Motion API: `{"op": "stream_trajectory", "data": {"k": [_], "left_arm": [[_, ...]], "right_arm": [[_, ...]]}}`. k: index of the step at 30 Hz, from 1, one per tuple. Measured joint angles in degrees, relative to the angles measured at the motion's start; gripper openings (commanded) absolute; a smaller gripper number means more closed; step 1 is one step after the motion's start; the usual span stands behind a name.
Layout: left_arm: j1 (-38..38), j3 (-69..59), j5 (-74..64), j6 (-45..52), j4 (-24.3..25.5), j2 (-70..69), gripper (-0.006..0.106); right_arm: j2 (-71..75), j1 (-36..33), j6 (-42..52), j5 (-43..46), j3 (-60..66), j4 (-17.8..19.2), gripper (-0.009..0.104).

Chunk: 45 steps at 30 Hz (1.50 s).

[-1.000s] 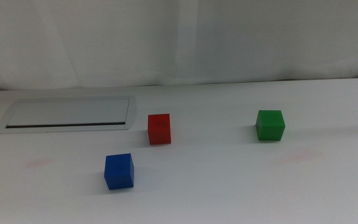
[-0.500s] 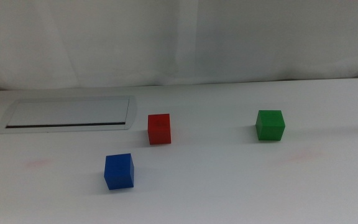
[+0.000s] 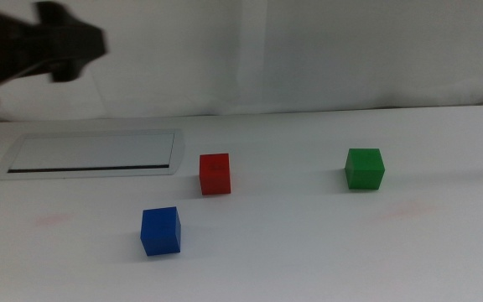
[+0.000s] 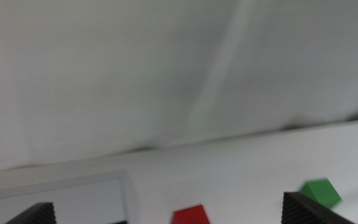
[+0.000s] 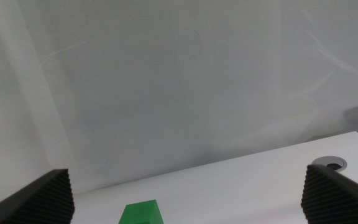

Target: Stack red cubes first, then green, then blue cubes in a specific spot.

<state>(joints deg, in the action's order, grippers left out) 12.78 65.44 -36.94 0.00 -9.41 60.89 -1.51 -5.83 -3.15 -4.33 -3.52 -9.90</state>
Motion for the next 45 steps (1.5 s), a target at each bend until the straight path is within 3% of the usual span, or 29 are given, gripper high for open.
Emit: {"op": "stream_trajectory", "data": {"k": [5, 10, 12, 25, 45], "left_arm": [[8.12, 8.37, -4.06, -10.36, 8.96, 12.2, 0.091], [15.68, 16.85, -13.85, -24.57, 23.31, 24.2, 0.091], [17.22, 19.53, -16.92, -27.36, 24.98, 28.62, 0.091], [18.46, 25.43, -17.65, -33.64, 20.9, 47.86, 0.091], [18.46, 25.53, -11.82, -40.82, 20.65, 57.34, 0.091]], "right_arm": [[0.0, 0.0, 0.0, 0.0, 0.0, 0.0, 0.103], [0.0, 0.0, 0.0, 0.0, 0.0, 0.0, 0.103], [0.0, 0.0, 0.0, 0.0, 0.0, 0.0, 0.103], [0.0, 0.0, -0.27, 0.0, 0.0, -0.1, 0.103], [0.0, 0.0, 0.01, 0.0, 0.0, -0.1, 0.103]]}}
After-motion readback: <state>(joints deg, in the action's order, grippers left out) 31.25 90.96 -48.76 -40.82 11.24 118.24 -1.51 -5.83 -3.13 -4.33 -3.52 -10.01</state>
